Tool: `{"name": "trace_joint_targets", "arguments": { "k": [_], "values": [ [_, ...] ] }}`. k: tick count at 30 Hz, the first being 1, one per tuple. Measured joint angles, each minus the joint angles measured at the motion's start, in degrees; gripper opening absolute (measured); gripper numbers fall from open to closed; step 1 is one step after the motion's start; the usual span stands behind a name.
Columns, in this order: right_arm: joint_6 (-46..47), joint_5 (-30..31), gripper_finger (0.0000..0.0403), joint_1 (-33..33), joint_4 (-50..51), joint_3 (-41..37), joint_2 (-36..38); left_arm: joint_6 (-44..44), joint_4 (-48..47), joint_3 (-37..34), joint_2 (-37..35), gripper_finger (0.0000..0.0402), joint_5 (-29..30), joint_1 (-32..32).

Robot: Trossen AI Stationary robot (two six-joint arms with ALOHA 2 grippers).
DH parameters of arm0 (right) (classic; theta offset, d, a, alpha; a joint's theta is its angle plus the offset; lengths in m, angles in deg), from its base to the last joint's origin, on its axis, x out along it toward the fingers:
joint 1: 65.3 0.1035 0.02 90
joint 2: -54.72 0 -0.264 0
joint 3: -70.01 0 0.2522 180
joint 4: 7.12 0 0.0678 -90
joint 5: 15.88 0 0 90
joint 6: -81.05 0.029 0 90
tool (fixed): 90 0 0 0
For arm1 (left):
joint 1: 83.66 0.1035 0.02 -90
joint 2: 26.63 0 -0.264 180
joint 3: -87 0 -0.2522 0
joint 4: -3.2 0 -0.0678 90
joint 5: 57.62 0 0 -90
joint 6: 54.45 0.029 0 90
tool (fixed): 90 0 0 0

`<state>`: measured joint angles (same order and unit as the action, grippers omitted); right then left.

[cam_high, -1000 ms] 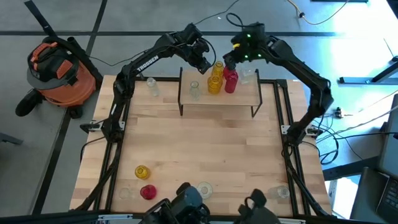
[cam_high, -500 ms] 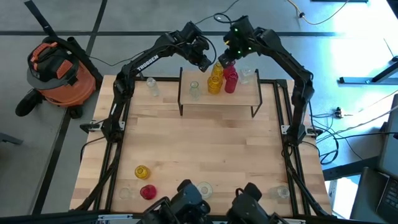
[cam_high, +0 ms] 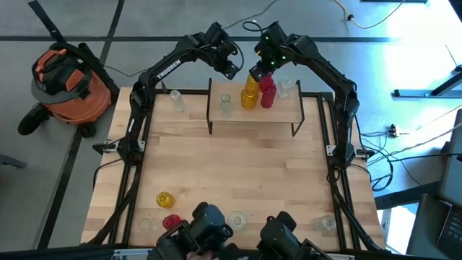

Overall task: Sort vases onto shelf
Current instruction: Adjust the vases on the shelf

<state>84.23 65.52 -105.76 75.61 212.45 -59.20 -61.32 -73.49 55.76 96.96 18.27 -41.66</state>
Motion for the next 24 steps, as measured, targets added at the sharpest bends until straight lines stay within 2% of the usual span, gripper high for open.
{"name": "trace_joint_targets", "arguments": {
  "k": [17, 24],
  "values": [
    [0.0, -3.1, 0.0, 1.7, -2.5, 0.1, -2.7, 1.4, -1.6, 0.0, 0.0, 0.0, -0.3, 0.9],
    [0.9, -2.5, 0.0, 2.4, -3.4, 0.1, -3.0, 1.5, -2.0, 0.0, 0.0, 0.0, -0.3, 0.9]
  ]
}}
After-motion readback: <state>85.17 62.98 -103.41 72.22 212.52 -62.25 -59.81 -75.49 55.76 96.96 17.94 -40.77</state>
